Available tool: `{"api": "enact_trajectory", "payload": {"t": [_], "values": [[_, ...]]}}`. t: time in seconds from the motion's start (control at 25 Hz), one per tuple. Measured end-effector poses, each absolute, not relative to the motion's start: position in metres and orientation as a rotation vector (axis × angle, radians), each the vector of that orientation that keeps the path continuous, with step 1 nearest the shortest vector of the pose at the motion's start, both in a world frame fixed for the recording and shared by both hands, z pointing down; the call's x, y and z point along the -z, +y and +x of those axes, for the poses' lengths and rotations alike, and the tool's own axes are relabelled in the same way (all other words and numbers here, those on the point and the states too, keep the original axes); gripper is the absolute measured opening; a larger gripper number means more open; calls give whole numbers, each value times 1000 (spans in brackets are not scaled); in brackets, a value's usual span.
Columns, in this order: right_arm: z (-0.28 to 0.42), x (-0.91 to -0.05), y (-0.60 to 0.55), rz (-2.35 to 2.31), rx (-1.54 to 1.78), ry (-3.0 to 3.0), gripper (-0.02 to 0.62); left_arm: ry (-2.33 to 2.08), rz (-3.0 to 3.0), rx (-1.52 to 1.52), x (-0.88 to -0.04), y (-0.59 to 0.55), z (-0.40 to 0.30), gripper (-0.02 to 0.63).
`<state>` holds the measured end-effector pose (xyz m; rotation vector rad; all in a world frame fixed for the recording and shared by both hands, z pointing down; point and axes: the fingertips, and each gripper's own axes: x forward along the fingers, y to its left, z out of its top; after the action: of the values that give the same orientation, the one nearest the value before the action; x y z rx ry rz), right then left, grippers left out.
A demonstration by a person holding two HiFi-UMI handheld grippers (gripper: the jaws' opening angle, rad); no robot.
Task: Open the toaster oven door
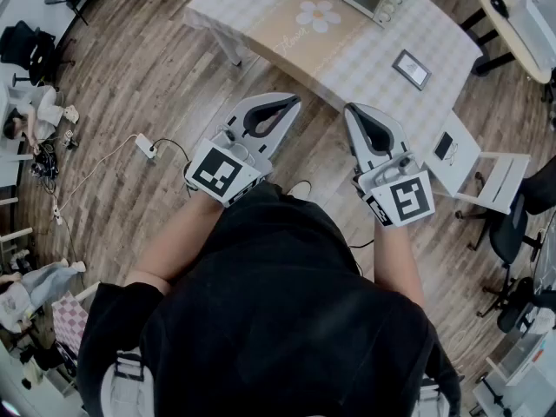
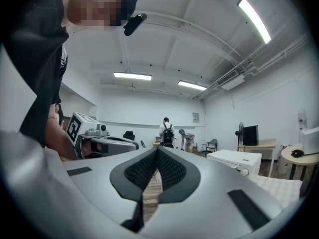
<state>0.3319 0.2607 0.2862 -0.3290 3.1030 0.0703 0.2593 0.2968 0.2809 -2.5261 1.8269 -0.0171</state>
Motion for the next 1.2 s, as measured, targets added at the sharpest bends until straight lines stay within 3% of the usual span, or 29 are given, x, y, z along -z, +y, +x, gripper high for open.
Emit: {"api": "enact_trajectory", "payload": {"t": [0.64, 1.2], "values": [[327, -301, 249, -243, -2, 3158, 20, 1849, -2530, 70, -280, 289, 257, 12], [236, -310, 211, -313, -17, 3225, 21, 1815, -2602, 58, -294, 242, 163, 14]]}}
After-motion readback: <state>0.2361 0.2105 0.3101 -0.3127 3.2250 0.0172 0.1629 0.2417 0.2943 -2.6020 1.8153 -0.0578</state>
